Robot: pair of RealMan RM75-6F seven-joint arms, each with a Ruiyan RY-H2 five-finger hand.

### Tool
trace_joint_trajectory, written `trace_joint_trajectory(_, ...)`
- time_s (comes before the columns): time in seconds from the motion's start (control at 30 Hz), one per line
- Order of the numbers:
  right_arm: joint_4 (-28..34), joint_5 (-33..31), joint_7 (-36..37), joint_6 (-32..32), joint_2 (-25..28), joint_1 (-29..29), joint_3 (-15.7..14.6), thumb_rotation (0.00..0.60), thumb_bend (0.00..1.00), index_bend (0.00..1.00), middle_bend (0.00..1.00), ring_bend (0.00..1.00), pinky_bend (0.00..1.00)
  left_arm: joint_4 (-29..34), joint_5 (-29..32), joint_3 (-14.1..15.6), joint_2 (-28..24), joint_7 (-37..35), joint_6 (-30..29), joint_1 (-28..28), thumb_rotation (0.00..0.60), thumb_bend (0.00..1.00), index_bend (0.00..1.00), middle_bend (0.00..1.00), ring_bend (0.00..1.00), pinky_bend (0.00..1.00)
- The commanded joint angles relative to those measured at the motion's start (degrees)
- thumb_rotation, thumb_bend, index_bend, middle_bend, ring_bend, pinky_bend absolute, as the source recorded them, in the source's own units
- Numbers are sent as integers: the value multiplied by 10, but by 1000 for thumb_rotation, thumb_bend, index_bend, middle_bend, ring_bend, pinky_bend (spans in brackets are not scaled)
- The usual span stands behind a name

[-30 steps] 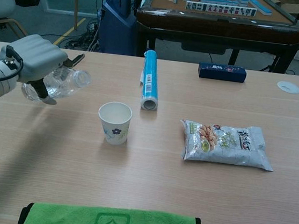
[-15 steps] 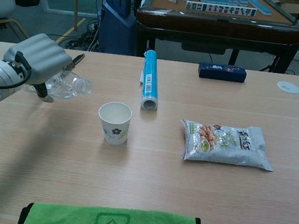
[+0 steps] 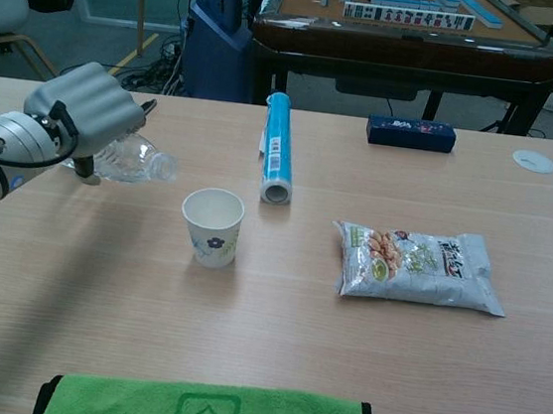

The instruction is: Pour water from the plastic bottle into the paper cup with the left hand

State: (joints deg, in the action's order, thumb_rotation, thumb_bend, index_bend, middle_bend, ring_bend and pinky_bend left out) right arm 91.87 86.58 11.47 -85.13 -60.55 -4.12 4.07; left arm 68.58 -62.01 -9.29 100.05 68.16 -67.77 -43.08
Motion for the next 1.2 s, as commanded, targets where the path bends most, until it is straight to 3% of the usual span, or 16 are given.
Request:
trace_joint_trajectory(0.03, 0, 0, 1, -1, 1, 0, 0, 600, 233, 453, 497, 410, 657, 8, 31, -15, 16, 48, -4, -12, 600, 37, 573, 542, 550, 829)
trace_joint_trajectory(0.47, 3, 0, 8, -3, 5, 2, 0, 600, 233, 453, 497, 410, 657, -8, 58, -17, 53, 117, -30, -33, 600, 37, 571, 542, 550, 830)
trace_joint_trajectory(1.2, 4, -1, 10, 1, 7, 3, -2, 600, 233, 453, 497, 410, 657, -53, 21, 9, 72, 116, -38, -38, 600, 37, 567, 542, 550, 830)
